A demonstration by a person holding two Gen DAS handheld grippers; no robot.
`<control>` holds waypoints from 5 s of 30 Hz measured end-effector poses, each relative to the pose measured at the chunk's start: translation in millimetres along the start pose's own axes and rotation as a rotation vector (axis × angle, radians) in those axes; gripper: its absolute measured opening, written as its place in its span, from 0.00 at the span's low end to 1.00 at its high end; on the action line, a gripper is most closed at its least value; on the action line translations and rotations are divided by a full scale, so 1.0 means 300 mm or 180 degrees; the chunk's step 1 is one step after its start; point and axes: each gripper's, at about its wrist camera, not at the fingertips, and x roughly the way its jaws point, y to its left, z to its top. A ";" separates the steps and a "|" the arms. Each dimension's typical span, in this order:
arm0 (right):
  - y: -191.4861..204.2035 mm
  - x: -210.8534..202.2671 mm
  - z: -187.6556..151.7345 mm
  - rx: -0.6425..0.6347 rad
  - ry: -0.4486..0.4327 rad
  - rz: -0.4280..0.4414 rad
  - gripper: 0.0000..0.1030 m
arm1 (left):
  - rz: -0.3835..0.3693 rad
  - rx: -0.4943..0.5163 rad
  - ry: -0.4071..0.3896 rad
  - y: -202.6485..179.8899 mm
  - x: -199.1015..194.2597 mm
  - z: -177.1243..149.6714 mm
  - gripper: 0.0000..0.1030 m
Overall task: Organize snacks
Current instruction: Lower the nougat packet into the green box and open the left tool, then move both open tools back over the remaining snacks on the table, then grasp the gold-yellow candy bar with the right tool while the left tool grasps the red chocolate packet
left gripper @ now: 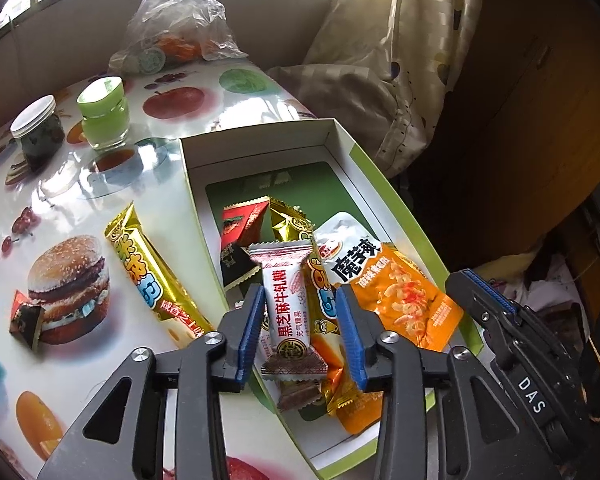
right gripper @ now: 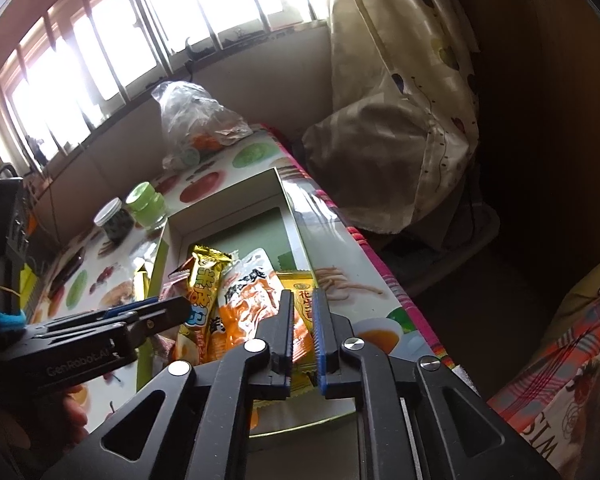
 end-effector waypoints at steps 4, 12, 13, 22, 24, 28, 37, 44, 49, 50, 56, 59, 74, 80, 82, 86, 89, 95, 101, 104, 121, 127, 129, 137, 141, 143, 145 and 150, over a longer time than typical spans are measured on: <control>0.010 -0.010 -0.001 -0.0059 -0.0023 -0.0046 0.17 | 0.0023 0.0032 -0.0046 -0.005 -0.020 -0.004 0.46; 0.045 -0.040 -0.004 -0.0190 -0.0063 -0.0114 0.30 | 0.0063 0.0092 -0.0182 -0.010 -0.081 -0.015 0.46; 0.054 -0.045 -0.004 -0.0216 -0.0067 -0.0117 0.30 | 0.0079 0.0107 -0.0201 -0.011 -0.090 -0.018 0.46; 0.129 -0.075 -0.021 -0.0417 -0.0097 -0.0215 0.37 | 0.0187 0.0097 -0.0311 0.029 -0.162 -0.058 0.47; 0.149 -0.076 -0.029 -0.0446 -0.0089 -0.0219 0.39 | 0.0217 0.0065 -0.0330 0.047 -0.175 -0.068 0.47; 0.192 -0.069 -0.046 -0.0546 -0.0065 -0.0226 0.40 | 0.0305 0.0049 -0.0375 0.078 -0.196 -0.084 0.47; 0.272 -0.049 -0.075 -0.0682 -0.0016 -0.0186 0.41 | 0.0424 -0.0132 -0.0413 0.187 -0.238 -0.135 0.47; 0.332 -0.031 -0.089 -0.0795 0.0012 -0.0089 0.42 | 0.0513 -0.0292 -0.0383 0.281 -0.247 -0.175 0.47; 0.368 -0.017 -0.094 -0.0888 0.0036 -0.0044 0.42 | 0.0543 -0.0369 -0.0389 0.330 -0.258 -0.199 0.47; 0.372 -0.014 -0.093 -0.0895 0.0038 -0.0039 0.42 | 0.0558 -0.0377 -0.0385 0.339 -0.260 -0.203 0.47; 0.408 0.011 -0.092 -0.0972 0.0079 0.0020 0.42 | 0.0622 -0.0483 -0.0366 0.397 -0.263 -0.222 0.47; 0.431 0.026 -0.094 -0.1043 0.0108 0.0053 0.42 | 0.0645 -0.0531 -0.0364 0.422 -0.267 -0.228 0.47; 0.591 0.152 -0.088 -0.1529 0.0268 0.0184 0.42 | 0.0803 -0.0798 -0.0380 0.577 -0.276 -0.232 0.47; 0.638 0.212 -0.091 -0.1724 0.0363 0.0180 0.42 | 0.0747 -0.0895 -0.0309 0.617 -0.250 -0.215 0.47; 0.653 0.233 -0.094 -0.1793 0.0390 0.0149 0.42 | 0.0647 -0.0968 -0.0316 0.628 -0.243 -0.204 0.47; 0.678 0.267 -0.092 -0.1915 0.0422 0.0115 0.42 | 0.0647 -0.0996 -0.0313 0.635 -0.224 -0.179 0.47; 0.690 0.293 -0.091 -0.1985 0.0445 0.0067 0.42 | 0.0644 -0.1025 -0.0303 0.641 -0.212 -0.162 0.47; 0.703 0.333 -0.097 -0.2096 0.0496 -0.0043 0.42 | 0.0681 -0.1127 -0.0250 0.660 -0.180 -0.145 0.47; 0.716 0.374 -0.105 -0.2133 0.0659 -0.0100 0.42 | 0.0656 -0.1166 -0.0210 0.671 -0.154 -0.134 0.47; 0.718 0.376 -0.101 -0.2031 0.0723 -0.0018 0.42 | 0.0677 -0.1129 -0.0212 0.669 -0.149 -0.131 0.47; 0.745 0.370 -0.123 -0.1756 0.0913 0.0395 0.42 | 0.0784 -0.1146 -0.0235 0.732 -0.202 -0.188 0.47; 0.768 0.370 -0.139 -0.1784 0.0912 0.0381 0.33 | 0.0759 -0.1155 -0.0283 0.759 -0.221 -0.205 0.47; 0.774 0.366 -0.144 -0.1795 0.0903 0.0377 0.27 | 0.0750 -0.1175 -0.0302 0.765 -0.225 -0.211 0.47; 0.781 0.353 -0.159 -0.1742 0.0858 0.0388 0.21 | 0.0803 -0.1177 -0.0325 0.772 -0.235 -0.224 0.36; 0.784 0.345 -0.167 -0.1711 0.0840 0.0419 0.20 | 0.0776 -0.1174 -0.0330 0.773 -0.242 -0.233 0.25; 0.786 0.339 -0.171 -0.1707 0.0829 0.0437 0.20 | 0.0784 -0.1172 -0.0316 0.771 -0.242 -0.238 0.22; 0.787 0.334 -0.174 -0.1707 0.0818 0.0458 0.20 | 0.0771 -0.1181 -0.0312 0.771 -0.246 -0.247 0.22; 0.785 0.327 -0.177 -0.1675 0.0821 0.0477 0.20 | 0.0629 -0.1113 -0.0288 0.765 -0.259 -0.263 0.22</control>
